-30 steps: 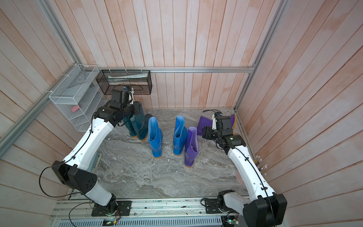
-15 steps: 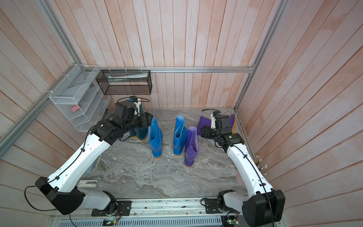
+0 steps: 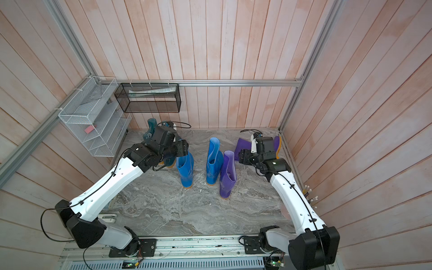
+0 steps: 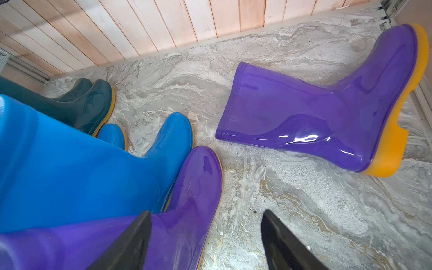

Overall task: Match and arrange rain boots in pairs
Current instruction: Pick up the rain boot at the center of the board.

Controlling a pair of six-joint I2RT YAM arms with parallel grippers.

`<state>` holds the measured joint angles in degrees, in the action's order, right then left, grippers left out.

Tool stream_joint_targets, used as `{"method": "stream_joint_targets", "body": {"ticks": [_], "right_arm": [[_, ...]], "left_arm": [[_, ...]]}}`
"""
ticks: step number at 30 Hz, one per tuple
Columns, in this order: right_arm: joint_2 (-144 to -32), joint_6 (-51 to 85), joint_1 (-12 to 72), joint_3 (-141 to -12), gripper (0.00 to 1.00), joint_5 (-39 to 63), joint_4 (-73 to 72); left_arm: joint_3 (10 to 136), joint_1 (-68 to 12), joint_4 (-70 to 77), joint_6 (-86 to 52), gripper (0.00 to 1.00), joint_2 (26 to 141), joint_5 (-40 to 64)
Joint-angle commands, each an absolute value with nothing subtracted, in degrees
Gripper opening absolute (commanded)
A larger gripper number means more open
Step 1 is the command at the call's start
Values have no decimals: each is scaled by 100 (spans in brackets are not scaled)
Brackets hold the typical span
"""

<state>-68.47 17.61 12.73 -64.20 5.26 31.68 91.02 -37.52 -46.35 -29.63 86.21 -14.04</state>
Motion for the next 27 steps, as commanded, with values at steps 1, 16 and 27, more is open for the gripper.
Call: {"method": "stream_joint_targets", "body": {"ticks": [1, 16, 27], "right_arm": [[-6737, 1722, 1302, -6451, 76, 534, 3221], [-6769, 1735, 1301, -6439, 76, 536, 3212], [-6693, 1770, 1311, -6394, 76, 514, 3204]], "left_arm": [[9217, -3831, -4921, -2944, 74, 8778, -1636], [9124, -4036, -5015, -2848, 36, 8990, -1576], [9272, -4060, -5044, -2644, 0, 9040, -1428]]}}
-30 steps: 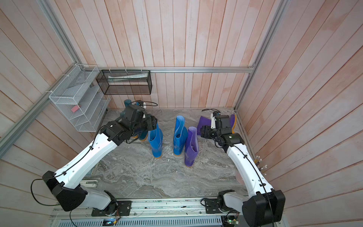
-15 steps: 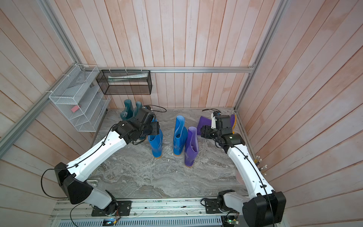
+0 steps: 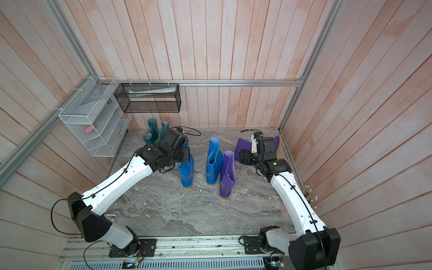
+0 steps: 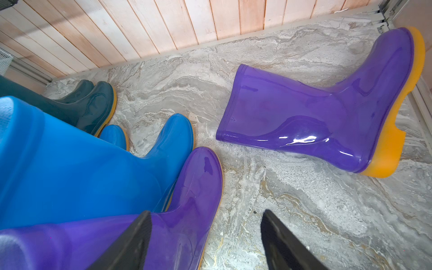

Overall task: Match and arrange rain boots in pairs
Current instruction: Pick up the rain boot at the center of the board.

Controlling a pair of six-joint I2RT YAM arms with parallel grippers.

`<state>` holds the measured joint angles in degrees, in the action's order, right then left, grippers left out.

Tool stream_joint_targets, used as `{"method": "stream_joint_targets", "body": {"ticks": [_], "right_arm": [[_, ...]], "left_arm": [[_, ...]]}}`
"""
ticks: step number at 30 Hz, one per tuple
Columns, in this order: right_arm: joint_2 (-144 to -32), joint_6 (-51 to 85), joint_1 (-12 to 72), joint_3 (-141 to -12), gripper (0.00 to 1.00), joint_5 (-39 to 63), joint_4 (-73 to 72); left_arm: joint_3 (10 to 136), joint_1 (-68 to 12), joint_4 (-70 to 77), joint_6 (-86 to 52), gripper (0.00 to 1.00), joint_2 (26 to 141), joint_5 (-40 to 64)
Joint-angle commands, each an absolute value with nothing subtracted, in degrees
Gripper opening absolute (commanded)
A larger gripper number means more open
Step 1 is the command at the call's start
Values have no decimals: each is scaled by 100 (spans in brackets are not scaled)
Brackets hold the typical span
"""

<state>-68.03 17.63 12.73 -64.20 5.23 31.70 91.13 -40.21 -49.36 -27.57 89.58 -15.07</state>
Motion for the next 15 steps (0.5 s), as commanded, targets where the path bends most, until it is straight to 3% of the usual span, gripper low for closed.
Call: {"method": "stream_joint_targets", "body": {"ticks": [1, 15], "right_arm": [[-6696, 1774, 1305, -6390, 76, 512, 3187], [-6681, 1795, 1305, -6319, 75, 517, 3101]], "left_arm": [[9334, -4060, -5063, -2609, 0, 9058, -1418], [10366, -4053, -5212, -2179, 0, 9411, -1574]]}}
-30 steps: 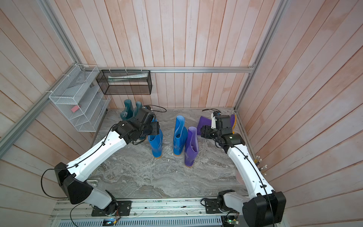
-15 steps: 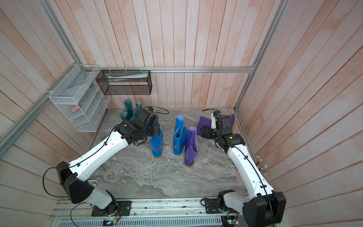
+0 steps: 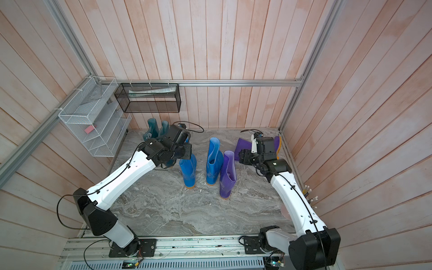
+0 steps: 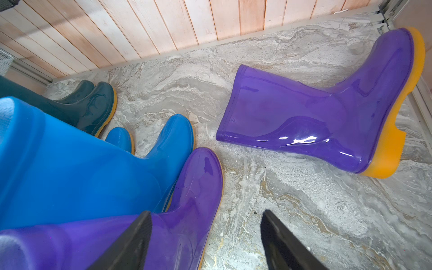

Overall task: Match and arrange rain boots in pairs
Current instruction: Pick up the rain boot at the center of the board, then place the rain boot at the center of the board.

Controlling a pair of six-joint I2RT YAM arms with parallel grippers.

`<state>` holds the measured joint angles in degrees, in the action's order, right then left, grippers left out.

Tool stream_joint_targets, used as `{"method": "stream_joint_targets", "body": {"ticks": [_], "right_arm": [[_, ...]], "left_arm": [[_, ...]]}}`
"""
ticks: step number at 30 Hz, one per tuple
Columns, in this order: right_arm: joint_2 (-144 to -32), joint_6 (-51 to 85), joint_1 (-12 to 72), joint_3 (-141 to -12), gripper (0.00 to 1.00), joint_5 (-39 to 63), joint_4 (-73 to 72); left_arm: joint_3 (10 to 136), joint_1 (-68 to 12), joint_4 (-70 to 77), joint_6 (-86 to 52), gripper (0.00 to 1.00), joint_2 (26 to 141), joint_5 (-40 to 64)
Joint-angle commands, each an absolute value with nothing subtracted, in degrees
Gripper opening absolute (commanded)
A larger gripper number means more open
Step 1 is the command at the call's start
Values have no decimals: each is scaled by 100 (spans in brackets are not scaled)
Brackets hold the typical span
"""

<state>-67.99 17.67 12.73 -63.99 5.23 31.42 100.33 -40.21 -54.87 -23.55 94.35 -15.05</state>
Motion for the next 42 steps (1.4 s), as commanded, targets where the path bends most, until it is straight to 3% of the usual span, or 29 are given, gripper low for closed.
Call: {"method": "stream_joint_targets", "body": {"ticks": [1, 42], "right_arm": [[-6686, 1794, 1300, -6319, 75, 518, 3103], [-6536, 1819, 1310, -6460, 74, 501, 3331]], "left_arm": [[10394, -4047, -5189, -2167, 0, 9424, -1608], [10661, -3039, -2931, -667, 0, 9832, -914]]}}
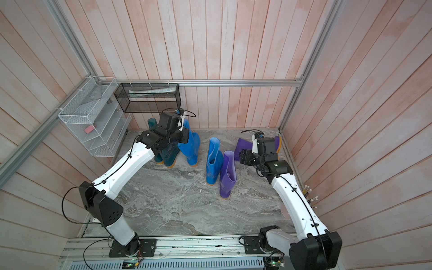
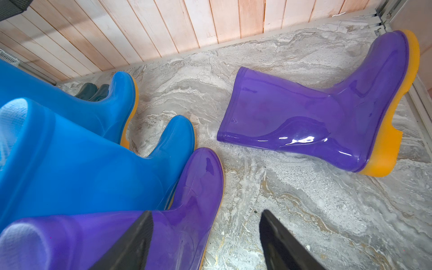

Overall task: Match and arrange rain boots in pairs
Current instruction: Place the rain boot at the center of the board.

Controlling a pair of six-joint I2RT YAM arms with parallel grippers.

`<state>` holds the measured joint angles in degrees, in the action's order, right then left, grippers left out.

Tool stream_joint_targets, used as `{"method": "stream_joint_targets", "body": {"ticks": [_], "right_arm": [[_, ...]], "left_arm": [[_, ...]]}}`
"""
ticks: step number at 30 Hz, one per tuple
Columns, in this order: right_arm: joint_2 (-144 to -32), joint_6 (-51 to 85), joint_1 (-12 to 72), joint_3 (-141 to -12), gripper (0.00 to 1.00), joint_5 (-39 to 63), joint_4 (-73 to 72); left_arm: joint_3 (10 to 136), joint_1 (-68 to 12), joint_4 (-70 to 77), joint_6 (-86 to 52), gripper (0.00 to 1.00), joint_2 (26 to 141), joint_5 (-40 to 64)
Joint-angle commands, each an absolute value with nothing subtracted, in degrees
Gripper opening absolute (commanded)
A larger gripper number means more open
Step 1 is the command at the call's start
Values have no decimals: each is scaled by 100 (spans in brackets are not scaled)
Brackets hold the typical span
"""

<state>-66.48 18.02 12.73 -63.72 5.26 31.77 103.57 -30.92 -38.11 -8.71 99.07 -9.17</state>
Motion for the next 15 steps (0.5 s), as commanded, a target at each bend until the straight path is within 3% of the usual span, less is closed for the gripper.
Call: {"method": "stream_joint_targets", "body": {"ticks": [1, 15], "right_arm": [[-6526, 1819, 1302, -6460, 74, 500, 3331], [-6486, 1825, 1307, -6418, 74, 476, 3340]], "left_arm": [[10659, -3033, -2891, -621, 0, 9850, -927], [10740, -2883, -2484, -221, 0, 10190, -1039]]}}
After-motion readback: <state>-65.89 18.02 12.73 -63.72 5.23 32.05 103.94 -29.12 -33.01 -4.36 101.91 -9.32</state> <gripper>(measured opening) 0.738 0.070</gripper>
